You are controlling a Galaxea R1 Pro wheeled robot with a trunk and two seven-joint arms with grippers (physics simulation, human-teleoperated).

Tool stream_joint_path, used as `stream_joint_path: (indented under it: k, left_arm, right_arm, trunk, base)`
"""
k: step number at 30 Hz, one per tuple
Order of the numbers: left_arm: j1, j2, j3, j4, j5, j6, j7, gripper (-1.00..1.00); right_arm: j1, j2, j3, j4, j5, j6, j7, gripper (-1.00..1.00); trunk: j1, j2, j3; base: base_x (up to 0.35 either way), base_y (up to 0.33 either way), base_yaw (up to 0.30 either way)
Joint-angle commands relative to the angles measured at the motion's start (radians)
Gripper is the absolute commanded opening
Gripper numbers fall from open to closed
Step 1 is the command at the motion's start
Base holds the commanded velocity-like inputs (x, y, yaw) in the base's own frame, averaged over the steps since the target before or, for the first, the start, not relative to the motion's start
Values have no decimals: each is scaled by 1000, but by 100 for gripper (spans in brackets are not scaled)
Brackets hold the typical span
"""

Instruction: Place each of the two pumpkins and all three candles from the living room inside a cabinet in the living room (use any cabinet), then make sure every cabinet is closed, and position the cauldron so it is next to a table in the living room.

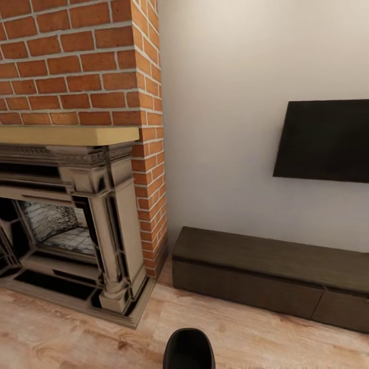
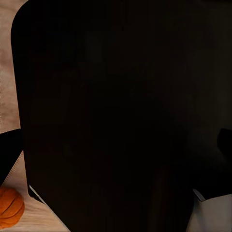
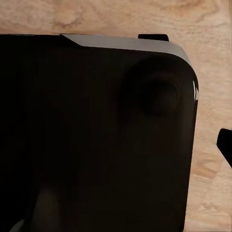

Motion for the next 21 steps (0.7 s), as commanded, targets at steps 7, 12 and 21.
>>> stream_joint_path:
  k: [7, 12, 21]
  left_arm:
    - [1, 0, 0, -3, 5, 0, 1, 100]
    - [1, 0, 0, -3, 5, 1, 1, 100]
    - [1, 0, 0, -3, 5, 1, 1, 100]
  right_arm:
    - [-1, 0, 0, 1, 1, -2, -1, 100]
    - [-1, 0, 0, 1, 1, -2, -1, 100]
    - [-1, 0, 0, 1, 1, -2, -1, 100]
  trunk:
    - [0, 0, -1]
    - [0, 0, -1]
    - [0, 0, -1]
  base:
    - [0, 0, -259]
    - [0, 0, -259]
    - [0, 0, -259]
